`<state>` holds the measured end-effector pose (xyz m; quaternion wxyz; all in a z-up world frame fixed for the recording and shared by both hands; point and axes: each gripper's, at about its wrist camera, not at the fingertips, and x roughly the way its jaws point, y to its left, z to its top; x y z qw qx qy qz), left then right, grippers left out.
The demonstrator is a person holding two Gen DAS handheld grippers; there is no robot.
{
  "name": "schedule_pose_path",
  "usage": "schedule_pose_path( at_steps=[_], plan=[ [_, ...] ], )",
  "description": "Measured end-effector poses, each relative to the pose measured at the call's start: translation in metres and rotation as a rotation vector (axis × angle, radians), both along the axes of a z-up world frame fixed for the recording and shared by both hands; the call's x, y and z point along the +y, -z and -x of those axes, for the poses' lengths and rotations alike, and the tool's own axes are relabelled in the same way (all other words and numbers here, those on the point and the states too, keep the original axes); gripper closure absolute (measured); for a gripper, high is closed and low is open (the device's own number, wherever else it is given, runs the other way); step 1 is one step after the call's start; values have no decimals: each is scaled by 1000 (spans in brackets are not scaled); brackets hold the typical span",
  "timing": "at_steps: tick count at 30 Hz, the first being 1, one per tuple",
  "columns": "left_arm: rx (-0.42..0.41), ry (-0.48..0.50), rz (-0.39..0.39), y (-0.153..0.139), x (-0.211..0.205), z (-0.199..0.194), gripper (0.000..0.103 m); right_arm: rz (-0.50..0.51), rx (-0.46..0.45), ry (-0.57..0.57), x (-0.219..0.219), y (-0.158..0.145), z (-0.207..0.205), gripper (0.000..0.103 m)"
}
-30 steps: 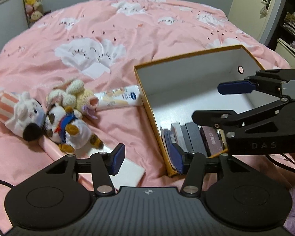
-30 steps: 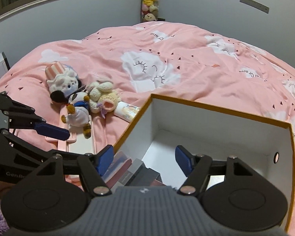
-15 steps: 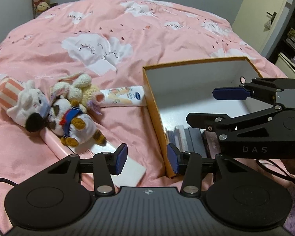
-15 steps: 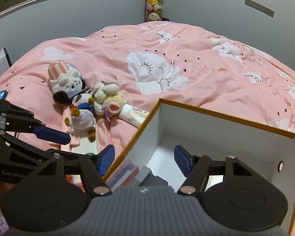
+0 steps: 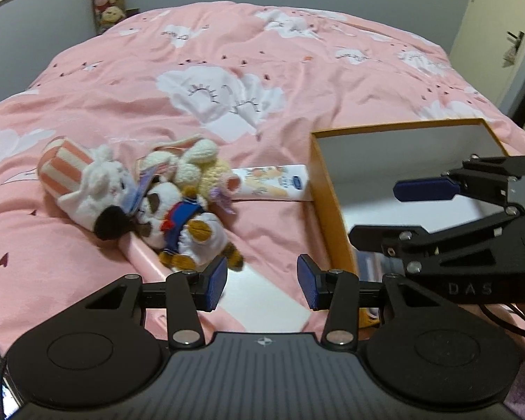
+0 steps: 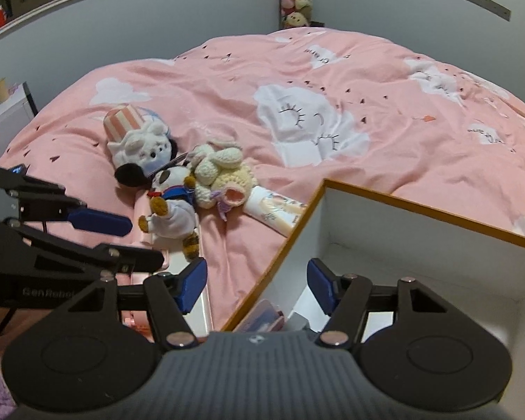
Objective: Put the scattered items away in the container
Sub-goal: 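Withdraw both open grippers from the white box, then move both grippers toward the plush toys and lotion tube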
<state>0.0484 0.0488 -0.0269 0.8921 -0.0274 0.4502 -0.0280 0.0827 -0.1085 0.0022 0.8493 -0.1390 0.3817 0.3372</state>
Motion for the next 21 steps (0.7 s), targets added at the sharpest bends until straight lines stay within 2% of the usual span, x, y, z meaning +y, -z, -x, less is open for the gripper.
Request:
schedule_pose_path(
  at_steps=[5, 10, 15, 19, 21],
  plan=[
    [18, -22, -44, 5, 3, -5, 52, 15, 29, -47, 12, 8, -5, 47],
    [9, -38, -108, 7, 2, -11, 52, 35, 26, -65, 20, 12, -14, 49],
    [13, -60, -120, 11, 7, -21, 52, 63, 14, -81, 31, 15, -26, 51],
    [0, -57, -119, 13, 10, -28, 52, 76, 26, -90, 39, 20, -37, 62],
    [-4, -63, -123, 15, 11, -30, 52, 82, 38, -96, 43, 24, -41, 64]
  ],
)
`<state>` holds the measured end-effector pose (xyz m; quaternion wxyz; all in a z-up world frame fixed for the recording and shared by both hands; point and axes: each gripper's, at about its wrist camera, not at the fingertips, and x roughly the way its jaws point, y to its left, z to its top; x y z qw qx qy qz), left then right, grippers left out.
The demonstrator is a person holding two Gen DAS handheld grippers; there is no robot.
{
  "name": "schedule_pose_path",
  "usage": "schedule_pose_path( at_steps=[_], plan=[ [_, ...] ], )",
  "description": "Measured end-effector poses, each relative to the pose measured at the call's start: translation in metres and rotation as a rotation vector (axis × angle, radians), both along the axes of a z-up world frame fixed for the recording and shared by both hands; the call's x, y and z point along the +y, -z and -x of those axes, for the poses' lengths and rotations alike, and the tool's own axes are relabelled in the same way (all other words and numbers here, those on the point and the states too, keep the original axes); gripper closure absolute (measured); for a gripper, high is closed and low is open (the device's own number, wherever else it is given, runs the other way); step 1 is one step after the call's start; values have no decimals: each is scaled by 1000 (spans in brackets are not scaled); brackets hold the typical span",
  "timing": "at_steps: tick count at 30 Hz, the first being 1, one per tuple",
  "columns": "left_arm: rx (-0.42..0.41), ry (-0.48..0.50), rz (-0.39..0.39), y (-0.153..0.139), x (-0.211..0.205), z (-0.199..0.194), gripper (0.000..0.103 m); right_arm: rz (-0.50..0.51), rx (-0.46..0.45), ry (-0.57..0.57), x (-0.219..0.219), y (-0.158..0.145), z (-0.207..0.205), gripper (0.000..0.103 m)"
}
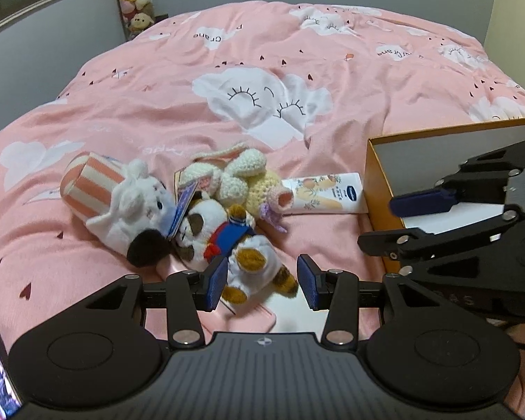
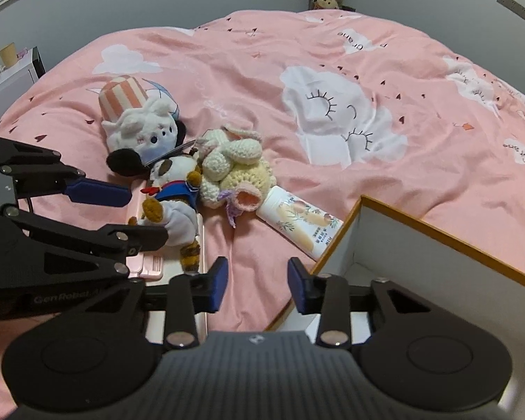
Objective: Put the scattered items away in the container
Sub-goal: 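Move both grippers toward the plush toys and lotion tube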
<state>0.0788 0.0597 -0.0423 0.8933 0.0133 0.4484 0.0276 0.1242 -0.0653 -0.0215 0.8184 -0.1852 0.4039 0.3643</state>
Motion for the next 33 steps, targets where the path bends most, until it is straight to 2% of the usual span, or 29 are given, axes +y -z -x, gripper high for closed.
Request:
schedule_pose_path(
  at_steps=[14, 19, 33],
  plan=[
    [79, -109, 41, 20, 20, -16, 50, 31, 49, -42, 19, 21, -18, 64],
    [122, -139, 104, 27, 29, -24, 48, 47, 45, -26, 19, 23, -23, 63],
    [176, -193, 282, 46, 50, -39, 43, 37, 49, -25, 20, 24, -27, 63]
  ],
)
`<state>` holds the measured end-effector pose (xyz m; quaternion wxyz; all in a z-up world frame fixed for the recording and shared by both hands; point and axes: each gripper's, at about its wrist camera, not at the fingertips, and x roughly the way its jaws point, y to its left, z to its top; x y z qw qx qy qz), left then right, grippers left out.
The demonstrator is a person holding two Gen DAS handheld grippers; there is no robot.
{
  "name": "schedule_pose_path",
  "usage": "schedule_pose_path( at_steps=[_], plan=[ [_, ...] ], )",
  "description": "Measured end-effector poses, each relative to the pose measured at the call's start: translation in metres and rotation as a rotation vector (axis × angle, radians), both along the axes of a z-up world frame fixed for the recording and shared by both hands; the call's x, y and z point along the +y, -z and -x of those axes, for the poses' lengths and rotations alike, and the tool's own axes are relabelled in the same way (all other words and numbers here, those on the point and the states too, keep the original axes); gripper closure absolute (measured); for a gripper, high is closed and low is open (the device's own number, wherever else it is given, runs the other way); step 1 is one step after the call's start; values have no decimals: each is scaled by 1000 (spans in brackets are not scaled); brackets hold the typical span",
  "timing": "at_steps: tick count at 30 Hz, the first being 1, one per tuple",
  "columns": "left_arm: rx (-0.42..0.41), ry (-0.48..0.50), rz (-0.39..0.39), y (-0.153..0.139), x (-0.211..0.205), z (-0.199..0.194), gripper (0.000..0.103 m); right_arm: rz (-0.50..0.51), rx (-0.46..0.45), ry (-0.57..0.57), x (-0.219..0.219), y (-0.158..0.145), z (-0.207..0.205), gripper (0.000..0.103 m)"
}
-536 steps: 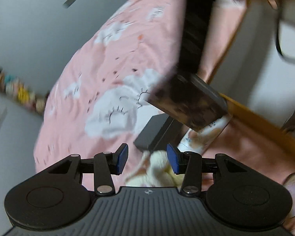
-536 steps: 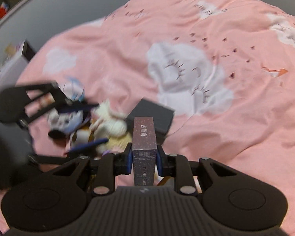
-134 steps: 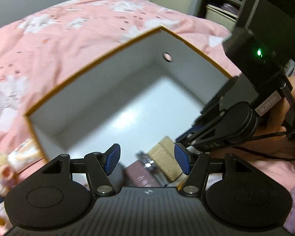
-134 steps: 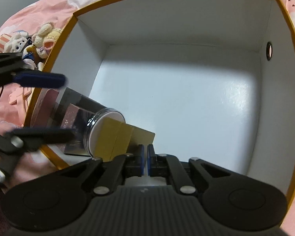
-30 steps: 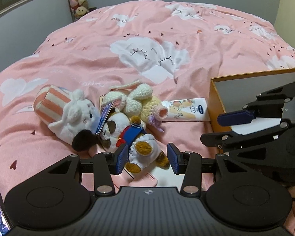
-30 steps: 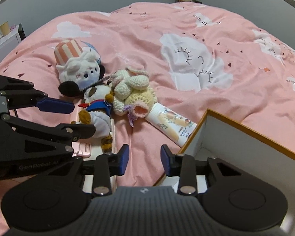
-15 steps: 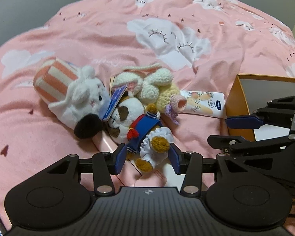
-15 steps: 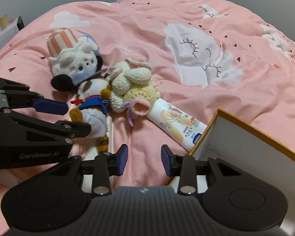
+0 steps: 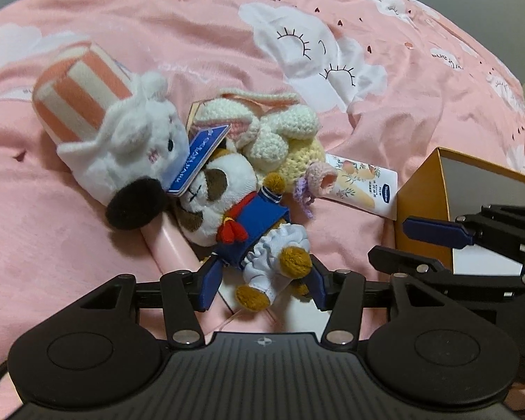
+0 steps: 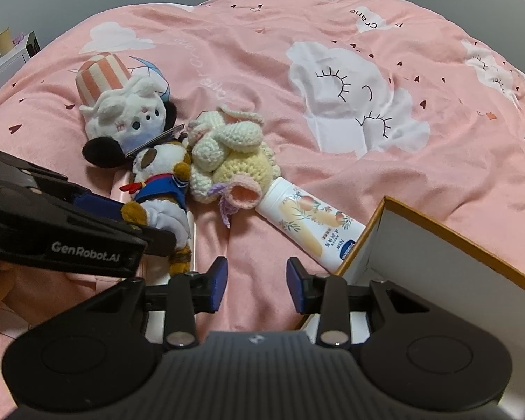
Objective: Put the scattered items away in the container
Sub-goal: 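Move both grippers toward the plush toys and lotion tube, then grasp the sailor-suit dog plush with the left gripper while the right gripper grasps the crocheted bunny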
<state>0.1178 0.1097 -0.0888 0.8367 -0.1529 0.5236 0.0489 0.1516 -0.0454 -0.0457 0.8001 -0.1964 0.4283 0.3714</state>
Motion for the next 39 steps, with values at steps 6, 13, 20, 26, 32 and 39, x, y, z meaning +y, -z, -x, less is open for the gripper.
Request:
schedule_pose_path(
  at_steps=[6, 13, 20, 26, 32, 39],
  plan=[
    [6, -33, 30, 2, 0, -10, 41, -8, 2, 2, 0, 1, 1, 63],
    [39, -169, 185, 4, 19, -16, 41, -16, -1, 6, -1, 0, 1, 63],
    [73, -292, 307, 8, 33, -23, 40, -20, -4, 6, -2, -1, 1, 62],
    [135, -427, 442, 14, 44, -19, 40, -20, -22, 10, -5, -5, 1, 58],
    [149, -495, 466, 19, 44, -24, 40, -20, -20, 9, -5, -5, 1, 58],
    [131, -514, 407, 27, 37, -33, 37, -24, -22, 10, -5, -6, 2, 58]
  ],
)
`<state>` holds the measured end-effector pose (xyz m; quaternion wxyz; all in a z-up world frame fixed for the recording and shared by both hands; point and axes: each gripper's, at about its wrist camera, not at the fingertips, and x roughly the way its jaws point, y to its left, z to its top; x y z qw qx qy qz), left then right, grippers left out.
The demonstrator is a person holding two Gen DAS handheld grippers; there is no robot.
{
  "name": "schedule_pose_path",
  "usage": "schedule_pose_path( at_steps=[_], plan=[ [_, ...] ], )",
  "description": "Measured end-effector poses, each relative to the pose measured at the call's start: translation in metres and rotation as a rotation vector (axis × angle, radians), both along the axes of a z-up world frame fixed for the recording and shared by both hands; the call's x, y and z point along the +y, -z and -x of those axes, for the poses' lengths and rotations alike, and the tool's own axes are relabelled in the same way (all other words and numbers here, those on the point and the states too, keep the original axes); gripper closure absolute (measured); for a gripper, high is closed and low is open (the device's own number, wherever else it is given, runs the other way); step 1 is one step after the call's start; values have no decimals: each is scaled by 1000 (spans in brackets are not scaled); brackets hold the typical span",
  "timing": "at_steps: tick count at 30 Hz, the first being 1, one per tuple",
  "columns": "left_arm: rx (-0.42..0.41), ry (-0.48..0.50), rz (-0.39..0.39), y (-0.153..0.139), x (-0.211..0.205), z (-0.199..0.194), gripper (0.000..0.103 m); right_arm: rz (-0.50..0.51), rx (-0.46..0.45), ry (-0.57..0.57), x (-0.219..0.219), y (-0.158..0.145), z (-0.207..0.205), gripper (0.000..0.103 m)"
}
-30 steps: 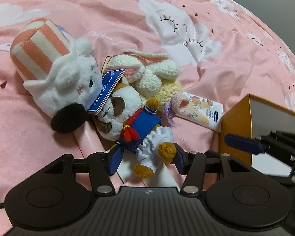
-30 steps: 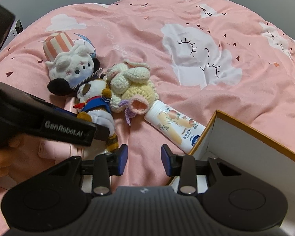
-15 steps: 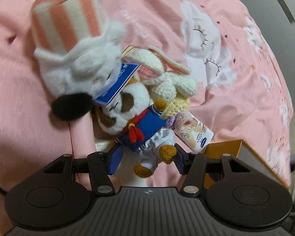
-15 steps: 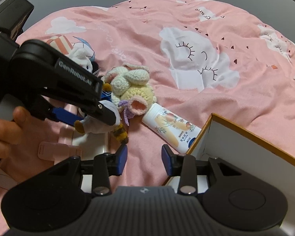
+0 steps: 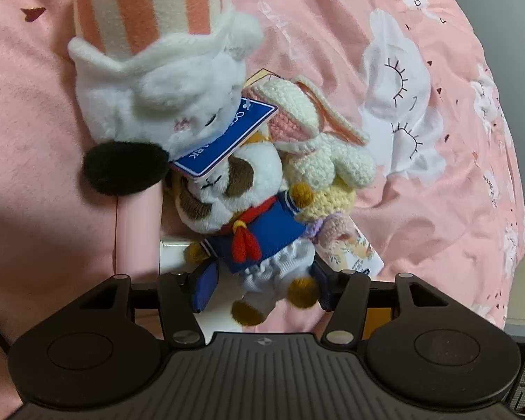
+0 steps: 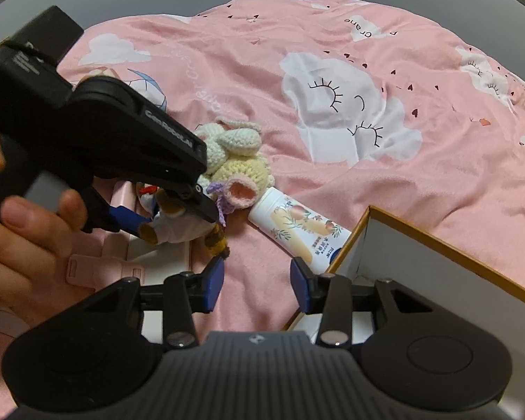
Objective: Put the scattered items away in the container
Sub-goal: 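Grasp the sailor-suit dog plush with the left gripper while the right gripper grasps the crocheted bunny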
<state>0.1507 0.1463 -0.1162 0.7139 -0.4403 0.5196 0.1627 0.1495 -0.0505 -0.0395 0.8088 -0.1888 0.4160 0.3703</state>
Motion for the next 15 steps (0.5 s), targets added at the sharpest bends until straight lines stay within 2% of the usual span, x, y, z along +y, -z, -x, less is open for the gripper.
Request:
schedule_pose_path(
  at_steps=[3, 4, 7, 15],
  plan=[
    [-9, 52, -60, -1, -6, -4, 43, 0, -1, 0, 0, 0, 0, 58],
    [-4, 83, -90, -4, -9, -5, 49, 0, -2, 0, 0, 0, 0, 58],
    [-5, 138, -144, -9, -15, -4, 54, -3, -9, -1, -2, -2, 0, 59],
    [-15, 308, -304, -27, -31, 9, 56, -13, -30, -32, -3, -7, -7, 59]
  ],
)
